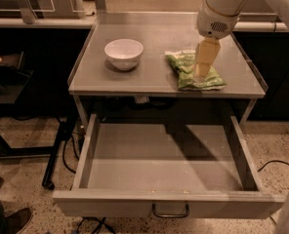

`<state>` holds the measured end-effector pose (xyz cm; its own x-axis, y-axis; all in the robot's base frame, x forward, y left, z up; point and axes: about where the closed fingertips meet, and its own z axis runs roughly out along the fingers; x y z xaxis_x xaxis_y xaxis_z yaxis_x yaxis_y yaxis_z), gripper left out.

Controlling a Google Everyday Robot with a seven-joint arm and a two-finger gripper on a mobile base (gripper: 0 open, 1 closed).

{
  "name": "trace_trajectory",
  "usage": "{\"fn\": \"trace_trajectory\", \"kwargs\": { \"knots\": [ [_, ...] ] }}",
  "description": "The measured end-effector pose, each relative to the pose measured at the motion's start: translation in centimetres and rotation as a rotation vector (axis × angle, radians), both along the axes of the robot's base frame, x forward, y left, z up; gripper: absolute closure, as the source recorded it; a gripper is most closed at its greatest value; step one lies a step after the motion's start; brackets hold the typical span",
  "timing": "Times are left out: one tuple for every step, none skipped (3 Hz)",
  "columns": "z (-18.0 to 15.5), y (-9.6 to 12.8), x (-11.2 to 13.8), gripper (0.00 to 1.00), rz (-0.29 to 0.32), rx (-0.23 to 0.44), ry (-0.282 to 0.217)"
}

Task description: Place green jalapeno chip bag into top drawer

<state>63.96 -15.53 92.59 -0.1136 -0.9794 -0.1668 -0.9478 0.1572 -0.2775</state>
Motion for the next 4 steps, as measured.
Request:
{"fn": "trace_trajectory", "kwargs": {
  "knots": [
    [-1.3, -0.8, 1.6, 0.00, -0.003, -0.023, 0.013],
    [-2.8, -1.8, 3.3, 0.00, -0.004, -0.049, 0.026],
    [-4.1, -2.6, 4.4, 0.00, -0.010, -0.064, 0.037],
    [-5.2, -3.4, 5.7, 0.00, -0.002, -0.076, 0.029]
  ]
}}
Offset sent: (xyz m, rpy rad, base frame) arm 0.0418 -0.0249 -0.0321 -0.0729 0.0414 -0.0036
